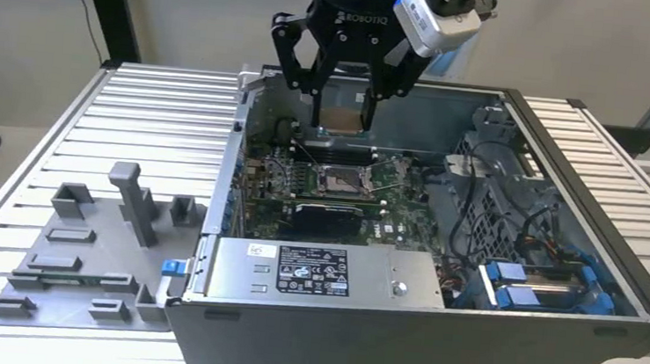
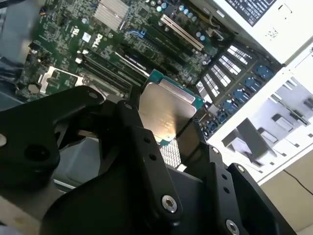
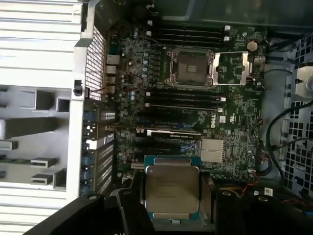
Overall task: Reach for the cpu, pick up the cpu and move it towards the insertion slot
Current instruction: 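Pick up the cpu and move it towards the insertion slot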
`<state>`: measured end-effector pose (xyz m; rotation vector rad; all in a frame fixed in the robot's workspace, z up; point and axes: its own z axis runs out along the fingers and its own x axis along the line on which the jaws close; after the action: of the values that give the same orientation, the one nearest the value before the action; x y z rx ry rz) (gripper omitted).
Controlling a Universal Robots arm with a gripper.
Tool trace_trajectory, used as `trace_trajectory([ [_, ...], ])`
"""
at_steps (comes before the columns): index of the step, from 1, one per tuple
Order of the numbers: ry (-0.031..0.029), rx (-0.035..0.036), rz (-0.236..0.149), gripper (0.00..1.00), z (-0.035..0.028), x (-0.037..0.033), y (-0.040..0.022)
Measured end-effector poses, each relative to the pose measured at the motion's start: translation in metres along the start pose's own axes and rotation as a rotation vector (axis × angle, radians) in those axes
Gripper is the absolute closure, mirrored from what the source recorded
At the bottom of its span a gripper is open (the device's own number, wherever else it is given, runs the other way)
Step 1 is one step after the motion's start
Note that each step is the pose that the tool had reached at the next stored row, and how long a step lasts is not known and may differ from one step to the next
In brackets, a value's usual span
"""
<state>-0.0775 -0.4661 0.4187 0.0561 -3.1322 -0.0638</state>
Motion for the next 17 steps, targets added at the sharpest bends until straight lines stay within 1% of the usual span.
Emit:
trace_trajectory([
  [4, -0.0001, -0.0001, 0.000, 1.00, 0.0000, -0.0001, 0.0001],
  [5, -0.0001, 0.0000, 0.000, 1.00, 0.0001, -0.0002, 0.0013],
  [10, -0.0002, -0.0001, 0.003, 1.00, 0.0008, -0.0005, 0.0124],
  [17, -0.0003, -0.0001, 0.005, 1.00, 0.0031, -0.0013, 0.0322],
])
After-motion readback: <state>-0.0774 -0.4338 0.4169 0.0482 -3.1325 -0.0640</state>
